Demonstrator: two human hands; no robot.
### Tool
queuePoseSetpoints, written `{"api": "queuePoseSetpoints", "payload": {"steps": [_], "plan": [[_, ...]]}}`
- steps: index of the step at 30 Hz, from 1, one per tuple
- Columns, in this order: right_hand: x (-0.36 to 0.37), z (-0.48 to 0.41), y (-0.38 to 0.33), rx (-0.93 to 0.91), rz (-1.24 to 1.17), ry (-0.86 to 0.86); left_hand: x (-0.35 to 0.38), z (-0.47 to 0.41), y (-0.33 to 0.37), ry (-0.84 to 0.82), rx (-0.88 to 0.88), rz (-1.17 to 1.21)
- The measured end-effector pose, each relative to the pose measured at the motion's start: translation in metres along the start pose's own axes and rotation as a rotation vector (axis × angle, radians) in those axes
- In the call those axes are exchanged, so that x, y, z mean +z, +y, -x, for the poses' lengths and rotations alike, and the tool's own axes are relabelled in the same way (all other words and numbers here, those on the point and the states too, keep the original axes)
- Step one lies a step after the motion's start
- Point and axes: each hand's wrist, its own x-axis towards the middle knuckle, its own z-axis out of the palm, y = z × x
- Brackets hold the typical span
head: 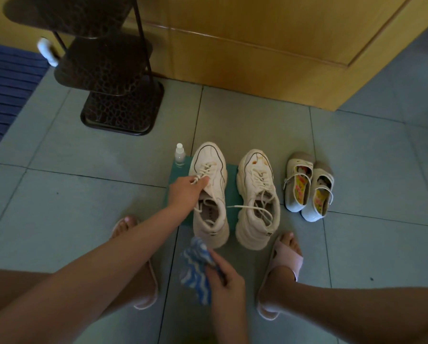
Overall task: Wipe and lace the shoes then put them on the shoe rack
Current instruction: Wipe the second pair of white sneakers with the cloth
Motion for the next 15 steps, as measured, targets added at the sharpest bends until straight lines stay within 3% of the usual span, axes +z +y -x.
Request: {"api": "queuePoseSetpoints", "payload": {"steps": [1, 4, 9, 13, 15], "plan": [[-0.022, -0.017, -0.004, 0.043, -0.037, 0.105, 0.002, 0.0, 0.001, -0.003, 0.028, -0.03], [-0.043, -0.025, -0.015, 0.031, -0.092, 0.204, 0.004, 0.003, 0.006, -0.008, 0.068, -0.14], [-0.051, -0.037, -0.041, -0.003, -0.243, 0.202, -0.005, 0.004, 0.017, -0.18, -0.04, -0.234], [-0.043, -0.056, -0.071, -0.104, -0.134, 0.167, -0.035, 0.037, 0.032, -0.025, -0.014, 0.246], [-0.031, -0.065, -0.084, -0.18, -0.004, 0.084, -0.048, 0.062, 0.032, -0.069, 0.018, 0.532]]}}
